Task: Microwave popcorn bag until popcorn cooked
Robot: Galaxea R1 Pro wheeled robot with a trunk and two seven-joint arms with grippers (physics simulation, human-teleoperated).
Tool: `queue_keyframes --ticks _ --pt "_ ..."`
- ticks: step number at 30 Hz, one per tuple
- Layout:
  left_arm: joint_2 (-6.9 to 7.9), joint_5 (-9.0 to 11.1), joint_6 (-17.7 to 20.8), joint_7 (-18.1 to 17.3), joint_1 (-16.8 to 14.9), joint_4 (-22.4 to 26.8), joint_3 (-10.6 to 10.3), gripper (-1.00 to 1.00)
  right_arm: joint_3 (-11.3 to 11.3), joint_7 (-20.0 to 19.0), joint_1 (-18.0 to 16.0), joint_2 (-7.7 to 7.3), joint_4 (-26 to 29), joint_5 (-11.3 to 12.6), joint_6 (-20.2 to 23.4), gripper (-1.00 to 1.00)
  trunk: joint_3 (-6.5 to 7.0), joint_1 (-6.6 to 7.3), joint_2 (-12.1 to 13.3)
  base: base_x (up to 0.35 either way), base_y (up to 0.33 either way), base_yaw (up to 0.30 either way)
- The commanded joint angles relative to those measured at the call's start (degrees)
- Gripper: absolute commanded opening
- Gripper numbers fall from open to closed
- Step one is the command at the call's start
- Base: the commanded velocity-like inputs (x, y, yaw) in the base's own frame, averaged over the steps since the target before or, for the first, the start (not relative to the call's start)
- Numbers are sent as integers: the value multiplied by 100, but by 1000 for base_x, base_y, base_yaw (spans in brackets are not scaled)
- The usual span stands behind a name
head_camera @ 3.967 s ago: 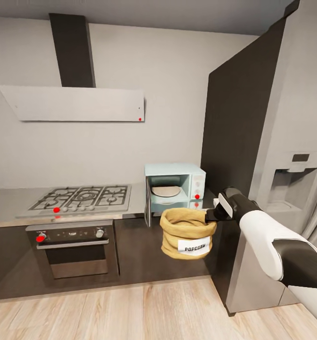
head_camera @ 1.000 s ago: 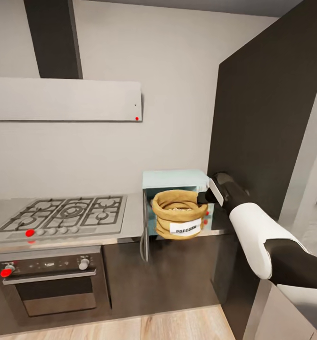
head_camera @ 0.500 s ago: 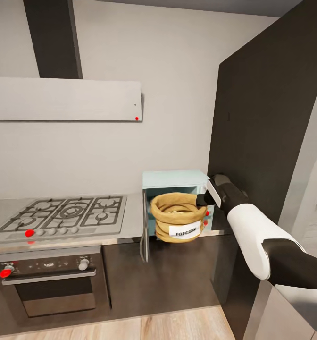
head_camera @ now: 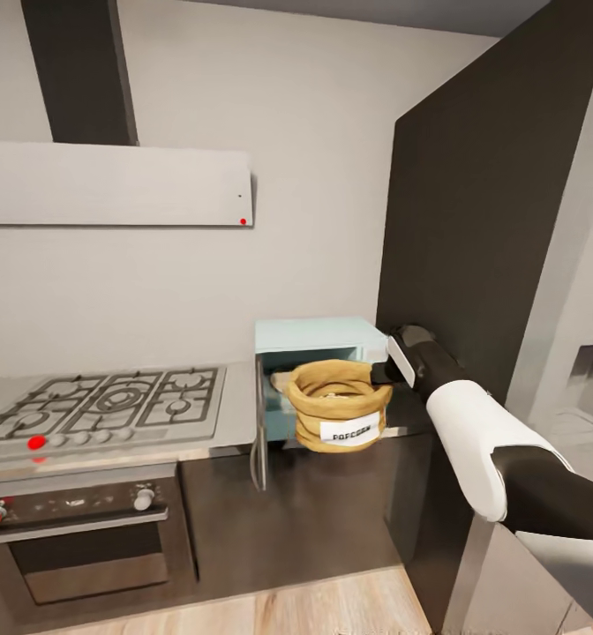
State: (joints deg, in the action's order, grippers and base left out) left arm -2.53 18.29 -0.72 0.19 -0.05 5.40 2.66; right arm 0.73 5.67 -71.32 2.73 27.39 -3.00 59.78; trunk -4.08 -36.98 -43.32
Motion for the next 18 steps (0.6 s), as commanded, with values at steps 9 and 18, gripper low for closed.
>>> queue_keyframes --ticks 9,18 --pt "-2 8 -7 -28 -3 -8 22 100 6 83 -5 -6 3 -8 22 -100 -10 -1 -7 0 0 -282" --pt "-2 0 -7 -37 -3 -12 17 100 6 76 -5 8 3 0 22 -100 -10 -1 -7 0 0 -286"
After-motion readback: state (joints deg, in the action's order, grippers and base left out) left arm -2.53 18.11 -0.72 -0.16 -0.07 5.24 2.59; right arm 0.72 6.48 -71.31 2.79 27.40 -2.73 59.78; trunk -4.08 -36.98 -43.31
